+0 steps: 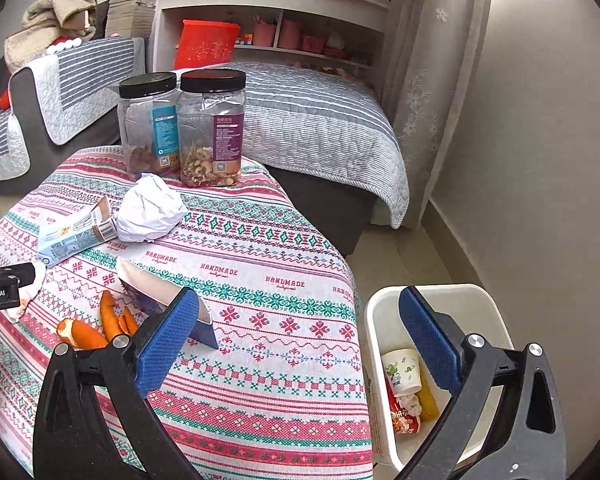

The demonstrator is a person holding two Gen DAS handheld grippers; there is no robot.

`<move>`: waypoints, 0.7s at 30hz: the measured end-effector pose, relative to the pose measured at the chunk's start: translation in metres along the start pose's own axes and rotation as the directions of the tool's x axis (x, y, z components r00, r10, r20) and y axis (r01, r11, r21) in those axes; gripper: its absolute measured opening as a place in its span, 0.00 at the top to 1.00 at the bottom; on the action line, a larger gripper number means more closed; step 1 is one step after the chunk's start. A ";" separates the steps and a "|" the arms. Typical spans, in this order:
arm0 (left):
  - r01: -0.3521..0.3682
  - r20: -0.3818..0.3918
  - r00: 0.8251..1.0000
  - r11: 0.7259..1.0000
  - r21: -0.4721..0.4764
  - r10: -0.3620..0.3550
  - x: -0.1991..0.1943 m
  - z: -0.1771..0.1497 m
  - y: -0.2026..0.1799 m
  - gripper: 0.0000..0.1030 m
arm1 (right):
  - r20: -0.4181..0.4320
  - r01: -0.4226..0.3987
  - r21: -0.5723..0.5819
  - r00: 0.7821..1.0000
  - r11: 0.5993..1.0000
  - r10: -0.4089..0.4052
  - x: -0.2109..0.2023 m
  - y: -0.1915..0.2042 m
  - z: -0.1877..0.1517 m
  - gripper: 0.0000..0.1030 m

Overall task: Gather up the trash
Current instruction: 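Grasp the white wrapped bag on the cloth with the left tool, then grasp an orange carrot peel with the right tool while the left lifts the white bag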

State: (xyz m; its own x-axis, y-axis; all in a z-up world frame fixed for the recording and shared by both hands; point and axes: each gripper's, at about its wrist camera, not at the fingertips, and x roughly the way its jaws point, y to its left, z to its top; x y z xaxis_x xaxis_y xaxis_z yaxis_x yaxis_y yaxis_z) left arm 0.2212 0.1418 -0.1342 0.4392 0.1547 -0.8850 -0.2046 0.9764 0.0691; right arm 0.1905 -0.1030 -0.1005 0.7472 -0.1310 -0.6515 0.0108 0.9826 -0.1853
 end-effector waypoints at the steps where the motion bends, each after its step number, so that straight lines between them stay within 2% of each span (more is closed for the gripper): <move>1: -0.008 -0.018 1.000 1.000 -0.010 0.008 0.007 0.001 0.007 0.20 | -0.004 -0.008 -0.014 1.000 1.000 0.008 0.002 0.005 -0.001 0.07; 7: -0.040 -0.103 0.994 0.999 0.006 0.040 0.042 0.003 0.025 0.20 | -0.060 -0.096 -0.068 0.994 0.993 0.092 0.015 0.024 -0.004 0.07; 11: -0.018 -0.160 0.987 0.999 0.029 0.022 0.063 0.003 0.025 0.21 | -0.121 -0.172 -0.096 0.980 0.980 0.160 0.030 0.032 -0.006 0.07; 13: -0.009 -0.179 0.984 0.999 0.043 0.017 0.072 0.002 0.024 0.30 | -0.134 -0.202 -0.110 0.973 0.973 0.187 0.032 0.037 -0.007 0.07; 14: 0.016 -0.174 0.985 0.999 0.038 -0.009 0.072 0.001 0.024 0.34 | -0.139 -0.223 -0.112 0.968 0.968 0.207 0.031 0.038 -0.007 0.07; 15: 0.038 -0.168 0.985 0.999 0.039 -0.031 0.071 0.002 0.023 0.50 | -0.153 -0.261 -0.106 0.958 0.960 0.243 0.029 0.040 -0.008 0.07; 16: 0.049 -0.167 0.985 0.998 0.050 -0.040 0.069 0.003 0.022 0.61 | -0.168 -0.299 -0.097 0.945 0.949 0.281 0.027 0.042 -0.008 0.07; 19: 0.079 -0.181 0.981 0.996 0.048 -0.069 0.065 0.001 0.020 0.63 | -0.193 -0.406 -0.103 0.904 0.908 0.382 0.019 0.055 -0.013 0.07; 21: 0.090 -0.184 0.980 0.995 0.048 -0.079 0.060 -0.002 0.019 0.63 | -0.207 -0.457 -0.159 0.882 0.875 0.423 0.015 0.070 -0.018 0.07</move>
State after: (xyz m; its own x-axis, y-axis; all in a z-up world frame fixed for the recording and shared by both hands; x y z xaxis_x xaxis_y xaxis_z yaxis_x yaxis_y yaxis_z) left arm 0.2424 0.1697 -0.1869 0.2856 0.0463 -0.9572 -0.1218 0.9925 0.0116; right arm 0.1906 -0.0380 -0.1364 0.5261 0.2730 -0.8054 -0.4378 0.8989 0.0187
